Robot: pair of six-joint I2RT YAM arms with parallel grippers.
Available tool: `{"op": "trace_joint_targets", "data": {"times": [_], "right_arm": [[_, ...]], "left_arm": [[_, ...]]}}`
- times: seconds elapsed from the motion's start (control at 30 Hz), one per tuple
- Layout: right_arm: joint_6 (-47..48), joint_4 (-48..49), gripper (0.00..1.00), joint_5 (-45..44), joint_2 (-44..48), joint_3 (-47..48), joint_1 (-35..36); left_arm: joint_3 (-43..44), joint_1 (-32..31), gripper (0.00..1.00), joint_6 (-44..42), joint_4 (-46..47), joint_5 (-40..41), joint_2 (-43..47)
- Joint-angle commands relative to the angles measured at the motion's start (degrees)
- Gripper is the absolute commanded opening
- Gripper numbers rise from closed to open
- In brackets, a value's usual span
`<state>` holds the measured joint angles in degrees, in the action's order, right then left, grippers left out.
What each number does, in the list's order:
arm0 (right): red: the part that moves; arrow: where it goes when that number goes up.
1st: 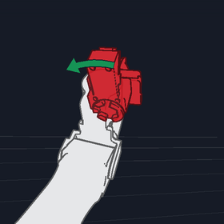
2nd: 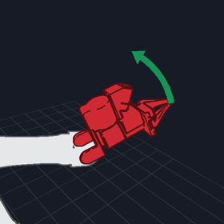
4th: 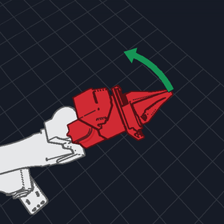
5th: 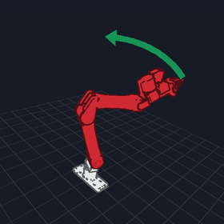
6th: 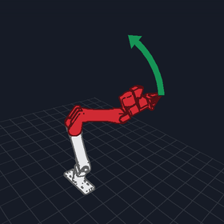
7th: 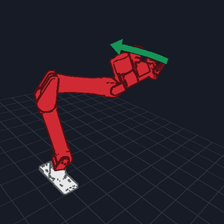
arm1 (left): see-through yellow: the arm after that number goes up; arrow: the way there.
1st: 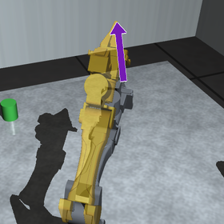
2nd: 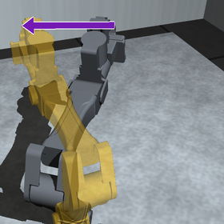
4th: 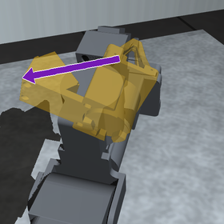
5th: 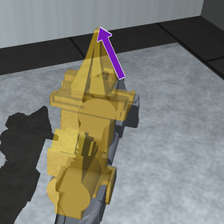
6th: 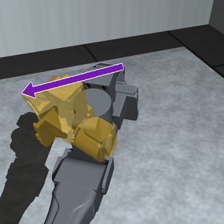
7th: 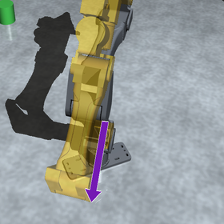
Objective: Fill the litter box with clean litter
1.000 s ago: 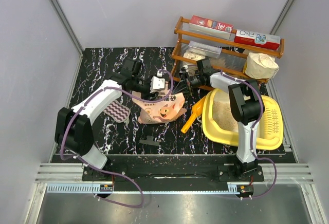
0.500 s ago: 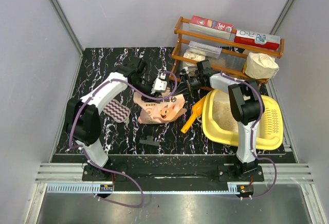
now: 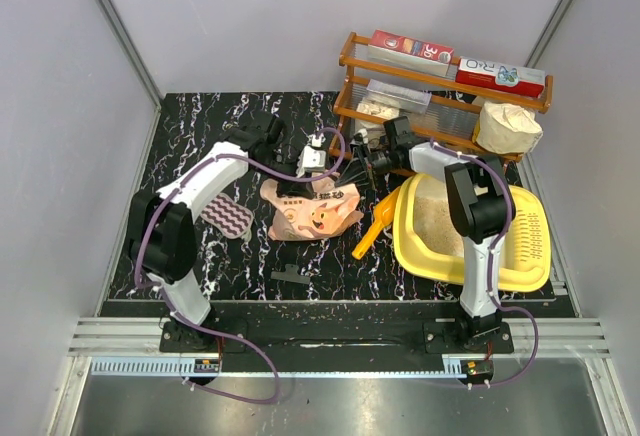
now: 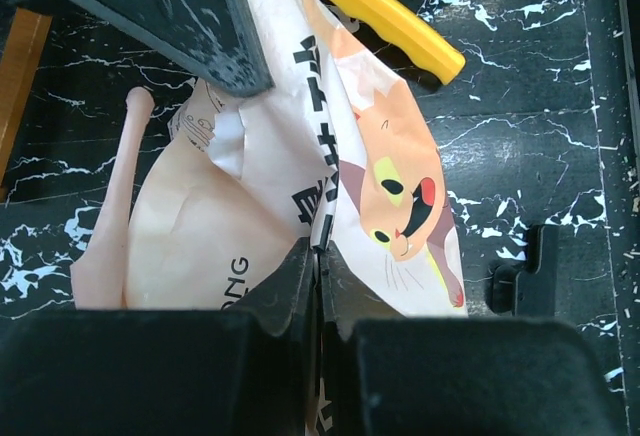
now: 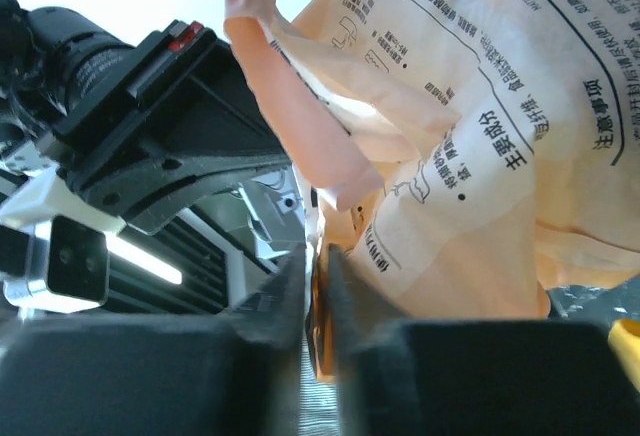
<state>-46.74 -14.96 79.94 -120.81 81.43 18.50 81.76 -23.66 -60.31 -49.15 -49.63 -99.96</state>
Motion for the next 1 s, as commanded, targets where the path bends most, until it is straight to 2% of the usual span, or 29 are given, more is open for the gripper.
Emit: {"op": "trace_joint_targets", "data": {"times": [0.0,0.07,0.1,0.17,0.23,0.27,0.33,0.37,0.43,0.47,0.57,0.77,0.97], "right_arm": [[11.6,-5.2,0.30,-2.0,6.6,4.6,-1.7],[20.7,-14.0,0.36,-8.8,8.6,9.9,-1.6],[29.1,-20.3,0.40,-11.3,9.3,11.2,-1.3],[38.8,-24.3,0.43,-17.3,11.4,13.9,-1.1],[44.2,-26.8,0.45,-21.6,13.1,14.5,-1.0],[50.7,-26.8,0.45,-22.6,15.5,13.7,-1.0],[58.0,-24.8,0.48,-23.3,18.7,11.4,-0.9],[65.5,-23.0,0.49,-23.2,22.9,6.8,-0.8],[71.5,-14.0,0.51,-23.8,27.6,0.7,0.0],[78.1,-11.6,0.53,-24.4,31.0,-3.9,0.7],[87.9,-8.5,0.56,-26.9,33.1,-7.8,4.0],[93.2,-1.4,0.57,-27.6,31.6,-10.0,8.6],[99.3,-0.7,0.57,-27.8,29.0,-11.0,10.6]], "left_arm": [[-2.9,0.5,0.03,4.3,4.0,0.0,3.0],[-3.8,0.7,0.03,6.2,4.6,-0.7,3.4],[-4.1,1.0,0.02,6.9,5.5,-1.4,3.4],[-4.6,1.2,0.02,8.8,7.0,-2.1,3.9],[-4.8,1.4,0.02,10.8,8.2,-2.8,4.0],[-4.9,1.6,0.02,11.5,9.2,-3.1,4.0],[-5.3,1.8,0.02,13.1,10.3,-4.1,4.0],[-5.5,1.8,0.02,13.5,11.0,-4.3,4.0],[-5.6,1.8,0.03,14.4,11.4,-5.0,3.7],[-5.5,1.9,0.03,14.7,11.7,-5.2,3.5],[-5.0,2.1,0.03,15.7,11.7,-5.7,2.8],[-3.4,2.6,0.03,18.2,11.8,-7.9,1.3],[-2.4,2.8,0.03,19.4,11.7,-9.4,0.0]]}}
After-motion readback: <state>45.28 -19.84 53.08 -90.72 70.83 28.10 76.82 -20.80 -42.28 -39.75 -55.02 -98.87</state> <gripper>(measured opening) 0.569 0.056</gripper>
